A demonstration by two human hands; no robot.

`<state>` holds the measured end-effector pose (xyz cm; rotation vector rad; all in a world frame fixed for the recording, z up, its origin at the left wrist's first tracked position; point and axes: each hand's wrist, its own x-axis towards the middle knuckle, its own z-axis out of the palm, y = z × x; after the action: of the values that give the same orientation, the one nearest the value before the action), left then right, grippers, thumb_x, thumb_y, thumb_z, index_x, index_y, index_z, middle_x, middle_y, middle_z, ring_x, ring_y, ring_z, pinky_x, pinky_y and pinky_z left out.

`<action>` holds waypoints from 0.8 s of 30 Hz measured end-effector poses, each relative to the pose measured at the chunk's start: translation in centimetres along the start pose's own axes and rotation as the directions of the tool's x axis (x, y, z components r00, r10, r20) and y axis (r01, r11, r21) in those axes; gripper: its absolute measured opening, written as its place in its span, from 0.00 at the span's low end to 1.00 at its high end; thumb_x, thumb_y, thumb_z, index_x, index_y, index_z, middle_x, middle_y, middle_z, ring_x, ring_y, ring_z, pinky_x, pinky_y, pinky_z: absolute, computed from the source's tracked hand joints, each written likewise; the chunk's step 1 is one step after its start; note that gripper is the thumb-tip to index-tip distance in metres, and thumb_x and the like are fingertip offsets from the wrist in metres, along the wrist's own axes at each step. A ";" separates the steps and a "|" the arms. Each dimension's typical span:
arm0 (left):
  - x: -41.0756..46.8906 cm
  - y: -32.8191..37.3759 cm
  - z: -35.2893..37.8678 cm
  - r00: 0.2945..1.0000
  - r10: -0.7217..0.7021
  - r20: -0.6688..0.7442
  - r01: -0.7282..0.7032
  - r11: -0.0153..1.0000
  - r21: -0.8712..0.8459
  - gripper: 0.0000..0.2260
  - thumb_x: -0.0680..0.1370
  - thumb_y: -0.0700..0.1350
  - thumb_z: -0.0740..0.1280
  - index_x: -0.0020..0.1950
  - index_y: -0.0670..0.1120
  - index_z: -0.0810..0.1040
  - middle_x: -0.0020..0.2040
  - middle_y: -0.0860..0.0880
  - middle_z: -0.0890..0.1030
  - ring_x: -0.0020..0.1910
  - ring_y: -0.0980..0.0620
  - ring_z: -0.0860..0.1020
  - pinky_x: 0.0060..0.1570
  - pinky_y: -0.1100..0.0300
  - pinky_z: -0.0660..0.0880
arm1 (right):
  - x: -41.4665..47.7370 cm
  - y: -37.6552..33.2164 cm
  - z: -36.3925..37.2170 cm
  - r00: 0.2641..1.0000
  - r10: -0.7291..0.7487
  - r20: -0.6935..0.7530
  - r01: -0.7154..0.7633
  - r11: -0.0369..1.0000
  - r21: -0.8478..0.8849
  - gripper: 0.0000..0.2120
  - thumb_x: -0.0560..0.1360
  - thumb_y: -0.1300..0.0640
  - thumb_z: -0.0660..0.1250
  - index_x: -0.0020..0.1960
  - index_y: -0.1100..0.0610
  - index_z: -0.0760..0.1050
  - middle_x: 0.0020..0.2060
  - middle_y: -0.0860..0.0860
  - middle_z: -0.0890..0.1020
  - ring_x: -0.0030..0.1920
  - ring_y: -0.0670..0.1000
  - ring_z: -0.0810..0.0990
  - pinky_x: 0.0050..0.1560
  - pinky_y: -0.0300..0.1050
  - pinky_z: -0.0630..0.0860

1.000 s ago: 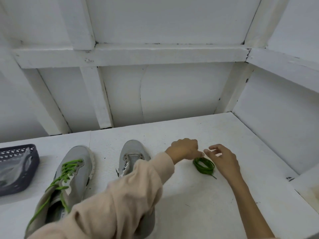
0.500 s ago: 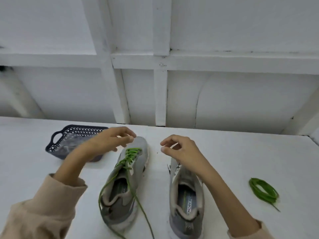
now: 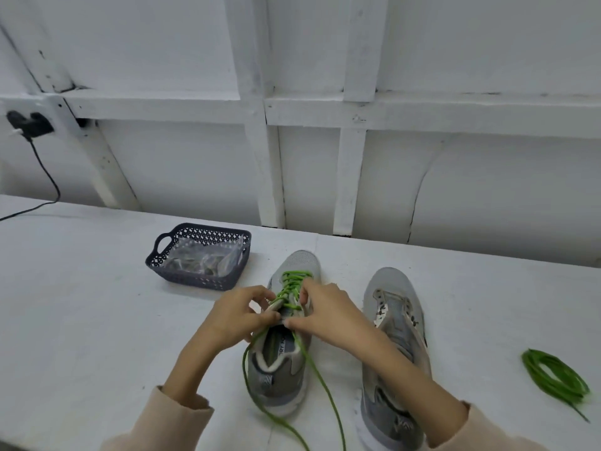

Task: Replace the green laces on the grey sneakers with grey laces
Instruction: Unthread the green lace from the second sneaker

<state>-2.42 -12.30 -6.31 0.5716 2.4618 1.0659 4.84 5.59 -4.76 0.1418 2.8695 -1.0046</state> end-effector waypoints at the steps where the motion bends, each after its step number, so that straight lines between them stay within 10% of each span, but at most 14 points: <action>1: -0.1 0.2 0.3 1.000 0.018 0.002 -0.018 1.000 -0.014 0.12 0.71 0.48 0.75 0.53 0.50 0.81 0.45 0.52 0.81 0.35 0.46 0.83 0.31 0.47 0.81 | 0.0 0.1 0.0 1.000 0.004 -0.014 -0.004 1.000 -0.016 0.18 0.69 0.48 0.73 0.50 0.57 0.69 0.36 0.50 0.74 0.40 0.55 0.76 0.39 0.48 0.72; 11: 0.0 2.2 4.4 0.997 0.077 0.023 -0.073 0.987 -0.140 0.15 0.66 0.54 0.72 0.50 0.51 0.80 0.42 0.57 0.79 0.33 0.44 0.82 0.34 0.44 0.80 | -2.5 4.1 -1.7 0.992 0.075 -0.104 -0.069 0.996 0.061 0.15 0.66 0.50 0.72 0.48 0.53 0.71 0.35 0.50 0.78 0.39 0.53 0.78 0.39 0.49 0.72; 18: 0.4 2.4 5.2 0.996 0.090 0.018 -0.085 0.980 -0.180 0.15 0.66 0.53 0.71 0.50 0.50 0.80 0.44 0.52 0.79 0.34 0.49 0.81 0.29 0.53 0.79 | -4.7 5.1 -3.2 0.999 -0.043 -0.023 0.037 0.973 -0.228 0.16 0.76 0.40 0.64 0.51 0.52 0.69 0.41 0.50 0.80 0.43 0.52 0.78 0.45 0.50 0.75; 24: 0.4 2.3 5.1 0.997 0.077 0.021 -0.072 0.981 -0.180 0.14 0.65 0.54 0.71 0.50 0.52 0.81 0.45 0.54 0.80 0.36 0.50 0.81 0.30 0.54 0.80 | -5.5 5.8 -3.3 0.989 -0.129 -0.072 0.129 0.992 -0.006 0.05 0.76 0.57 0.64 0.52 0.54 0.75 0.43 0.48 0.81 0.44 0.45 0.78 0.46 0.44 0.76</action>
<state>0.34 -7.62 -7.88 0.6207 2.3060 1.2842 10.81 11.88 -5.14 -0.0082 2.9781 -1.0400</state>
